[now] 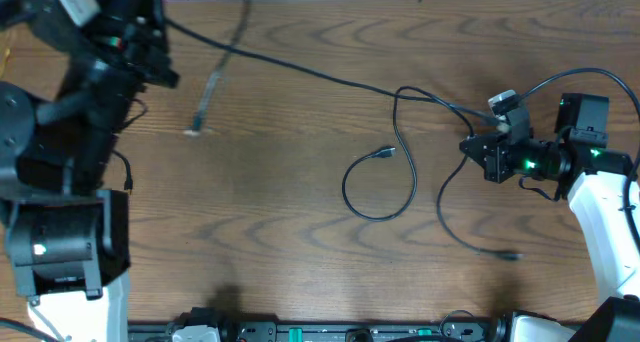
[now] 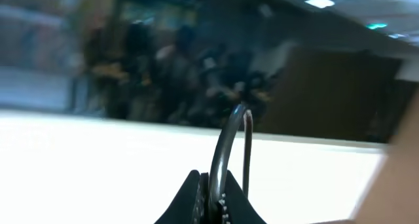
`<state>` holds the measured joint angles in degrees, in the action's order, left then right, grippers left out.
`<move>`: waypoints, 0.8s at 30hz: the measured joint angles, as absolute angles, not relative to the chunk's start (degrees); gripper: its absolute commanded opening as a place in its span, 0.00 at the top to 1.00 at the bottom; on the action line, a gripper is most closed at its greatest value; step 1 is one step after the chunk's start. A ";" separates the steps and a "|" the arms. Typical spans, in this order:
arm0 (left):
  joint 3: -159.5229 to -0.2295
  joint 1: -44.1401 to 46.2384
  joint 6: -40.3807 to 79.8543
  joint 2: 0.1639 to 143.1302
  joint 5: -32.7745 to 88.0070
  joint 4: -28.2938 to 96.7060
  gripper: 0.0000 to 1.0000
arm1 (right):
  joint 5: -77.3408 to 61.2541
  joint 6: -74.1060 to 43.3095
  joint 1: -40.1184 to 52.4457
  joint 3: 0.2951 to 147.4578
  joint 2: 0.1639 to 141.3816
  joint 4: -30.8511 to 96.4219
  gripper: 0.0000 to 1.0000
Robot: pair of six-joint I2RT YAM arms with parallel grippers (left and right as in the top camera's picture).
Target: Untangle cables
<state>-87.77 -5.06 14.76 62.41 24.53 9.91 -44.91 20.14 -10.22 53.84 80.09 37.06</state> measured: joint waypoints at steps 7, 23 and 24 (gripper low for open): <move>-87.79 -18.11 10.20 64.12 23.59 18.15 0.93 | -43.53 20.14 -12.16 53.84 80.09 37.06 0.99; -87.79 -28.62 3.11 76.44 23.24 14.72 0.93 | -42.11 20.12 -13.28 53.84 80.09 36.97 0.99; -87.79 -28.62 3.07 77.32 23.27 13.61 0.93 | -42.11 20.12 -13.28 53.84 80.09 37.01 0.99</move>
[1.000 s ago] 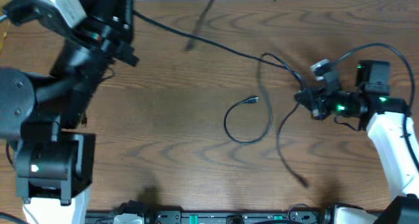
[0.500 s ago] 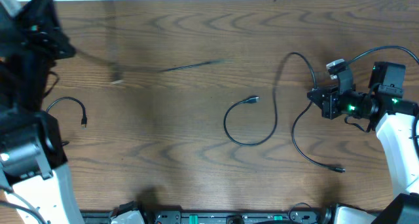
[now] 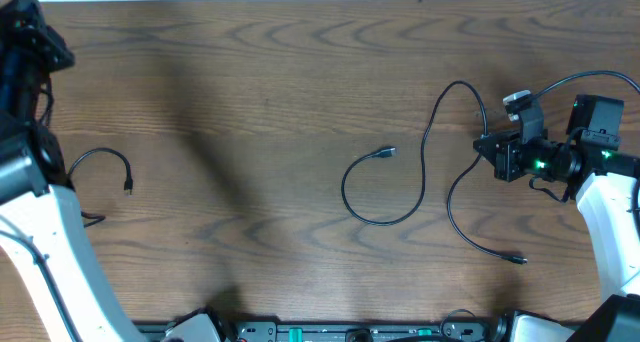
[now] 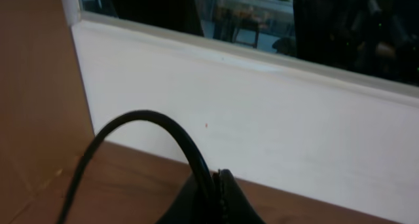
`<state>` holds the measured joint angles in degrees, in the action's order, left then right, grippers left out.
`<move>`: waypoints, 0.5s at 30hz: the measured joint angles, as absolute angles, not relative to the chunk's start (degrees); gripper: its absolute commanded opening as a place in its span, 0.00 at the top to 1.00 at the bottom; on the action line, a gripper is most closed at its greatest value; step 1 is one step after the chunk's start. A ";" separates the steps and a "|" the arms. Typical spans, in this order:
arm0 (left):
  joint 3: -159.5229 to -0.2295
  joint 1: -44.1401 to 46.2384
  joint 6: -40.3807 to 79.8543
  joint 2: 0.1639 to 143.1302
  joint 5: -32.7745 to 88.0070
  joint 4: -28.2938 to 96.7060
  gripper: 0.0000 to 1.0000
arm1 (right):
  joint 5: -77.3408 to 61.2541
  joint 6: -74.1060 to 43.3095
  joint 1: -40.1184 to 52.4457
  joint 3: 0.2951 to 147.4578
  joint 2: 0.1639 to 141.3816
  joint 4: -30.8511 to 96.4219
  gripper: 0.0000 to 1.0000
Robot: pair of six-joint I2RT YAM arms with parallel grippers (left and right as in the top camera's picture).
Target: Untangle cables
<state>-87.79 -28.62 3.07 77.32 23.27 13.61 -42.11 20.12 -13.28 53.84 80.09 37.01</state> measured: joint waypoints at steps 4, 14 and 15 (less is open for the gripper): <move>-87.79 -28.62 2.96 81.60 23.44 9.45 0.92 | -42.09 20.14 -13.28 53.84 80.09 36.99 0.99; -87.79 -28.62 14.85 94.26 23.66 1.04 0.92 | -41.95 20.12 -13.28 53.84 80.09 36.97 0.99; -87.79 -28.62 16.21 95.42 23.66 1.10 0.93 | -41.93 20.14 -13.28 53.84 80.09 36.97 0.99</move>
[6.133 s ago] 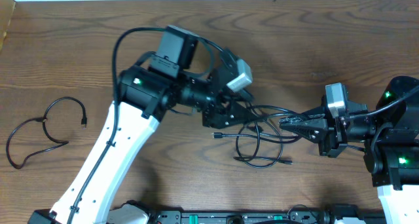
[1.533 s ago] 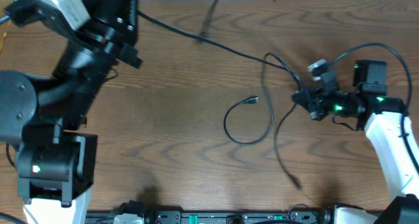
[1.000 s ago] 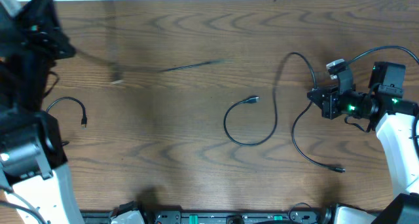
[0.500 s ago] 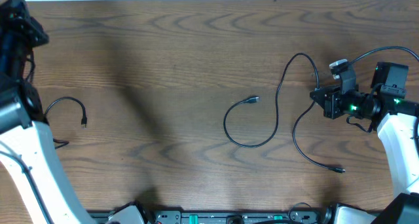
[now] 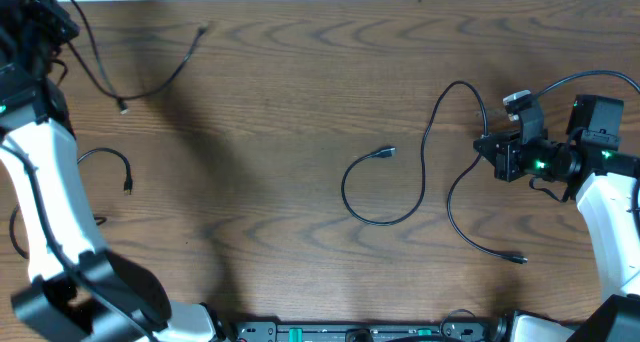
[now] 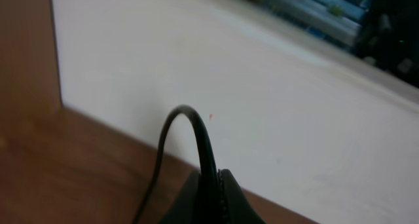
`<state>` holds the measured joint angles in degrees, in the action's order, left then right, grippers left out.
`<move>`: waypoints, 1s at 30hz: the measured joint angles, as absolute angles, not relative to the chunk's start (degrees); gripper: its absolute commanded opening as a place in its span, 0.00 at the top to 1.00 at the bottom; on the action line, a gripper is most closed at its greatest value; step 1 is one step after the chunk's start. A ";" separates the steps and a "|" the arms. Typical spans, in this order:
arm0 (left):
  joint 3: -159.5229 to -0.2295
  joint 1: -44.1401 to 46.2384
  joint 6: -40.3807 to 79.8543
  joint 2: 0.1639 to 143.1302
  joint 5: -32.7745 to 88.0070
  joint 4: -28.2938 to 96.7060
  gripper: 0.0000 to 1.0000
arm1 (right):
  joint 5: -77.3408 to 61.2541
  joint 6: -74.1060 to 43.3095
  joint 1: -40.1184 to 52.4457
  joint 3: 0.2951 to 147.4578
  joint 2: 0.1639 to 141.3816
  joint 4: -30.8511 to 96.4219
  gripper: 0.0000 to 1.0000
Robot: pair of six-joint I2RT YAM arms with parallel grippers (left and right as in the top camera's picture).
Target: Untangle cables
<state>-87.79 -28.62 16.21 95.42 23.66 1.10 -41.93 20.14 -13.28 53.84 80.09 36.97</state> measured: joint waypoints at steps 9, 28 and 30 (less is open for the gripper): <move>-87.79 -28.62 22.55 104.64 23.46 7.31 0.65 | -41.93 20.36 -13.28 53.84 80.09 36.88 0.99; -87.79 -28.73 23.97 106.08 34.37 15.42 0.00 | -44.42 20.32 -13.28 53.84 80.09 36.38 0.99; -87.79 -28.73 23.27 106.08 36.29 19.46 0.00 | -45.60 20.01 -13.17 53.98 80.09 36.12 0.99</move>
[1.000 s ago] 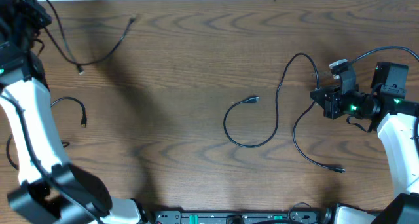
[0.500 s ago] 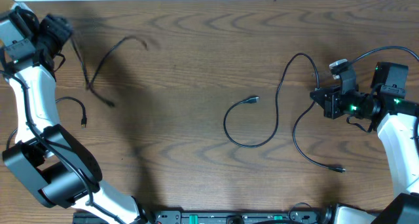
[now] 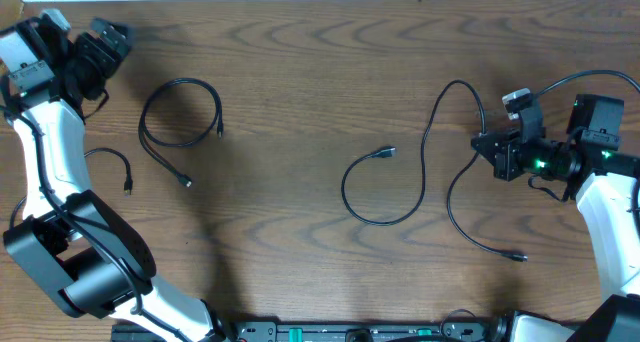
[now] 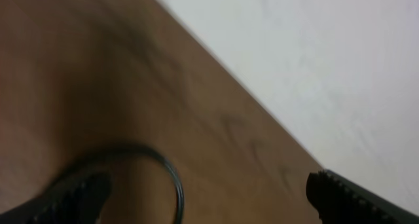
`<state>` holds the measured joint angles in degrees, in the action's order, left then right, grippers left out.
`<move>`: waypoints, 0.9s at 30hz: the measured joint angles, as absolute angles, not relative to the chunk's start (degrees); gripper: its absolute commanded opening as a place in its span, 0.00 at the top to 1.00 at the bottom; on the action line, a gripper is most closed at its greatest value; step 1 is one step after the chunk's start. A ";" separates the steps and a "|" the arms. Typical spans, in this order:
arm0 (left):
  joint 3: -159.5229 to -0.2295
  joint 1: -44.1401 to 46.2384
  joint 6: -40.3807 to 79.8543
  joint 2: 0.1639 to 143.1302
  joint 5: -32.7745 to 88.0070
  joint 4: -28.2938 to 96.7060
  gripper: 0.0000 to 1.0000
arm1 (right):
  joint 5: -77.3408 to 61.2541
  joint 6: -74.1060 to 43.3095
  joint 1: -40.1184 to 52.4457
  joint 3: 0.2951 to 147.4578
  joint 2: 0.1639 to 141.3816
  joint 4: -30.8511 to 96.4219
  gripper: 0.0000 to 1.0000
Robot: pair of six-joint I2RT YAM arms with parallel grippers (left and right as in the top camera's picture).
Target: Untangle cables
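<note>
A black cable [image 3: 181,121] lies in a loose loop on the wooden table's left side; a curve of it [image 4: 171,178] shows in the left wrist view. My left gripper [image 3: 112,37] hangs at the far left corner, open [image 4: 209,196], fingers [image 4: 347,194] wide apart with nothing held. A longer black cable [image 3: 415,187] curls across the middle right, one plug [image 3: 386,153] at centre and another end [image 3: 516,256] nearer the front. My right gripper [image 3: 497,148] is shut on this cable partway along.
A short black cable [image 3: 112,163] lies by the left arm near the left edge. The table's far edge meets a white surface [image 4: 314,60] just behind the left gripper. The right arm's own wiring [image 3: 575,77] arches above it.
My left gripper was shut on the black cable, holding it up at the far left corner. Now it is open and the cable lies looped on the table. The right arm has not moved.
First my left gripper held a cable stretched from the far left across to the right gripper's cable. Then that cable was gone from the middle and the right-hand cable lay alone. It hung from my left gripper at the corner, and now rests apart on the left.
</note>
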<state>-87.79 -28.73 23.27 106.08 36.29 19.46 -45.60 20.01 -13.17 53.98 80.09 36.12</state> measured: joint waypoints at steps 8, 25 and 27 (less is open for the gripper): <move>-87.77 -28.60 14.37 103.48 38.59 36.58 0.00 | -46.87 14.59 -9.98 63.20 80.14 37.41 0.99; -87.79 -20.78 4.32 81.58 30.81 56.90 0.00 | -40.27 -4.40 9.82 81.21 80.16 -0.01 0.99; -87.79 -19.92 3.92 81.12 30.61 59.57 0.00 | -39.48 -6.42 11.79 81.41 80.16 -5.89 0.99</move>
<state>-87.79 -19.92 3.92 81.12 30.61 59.57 -39.48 -6.42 11.79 81.41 80.16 -5.89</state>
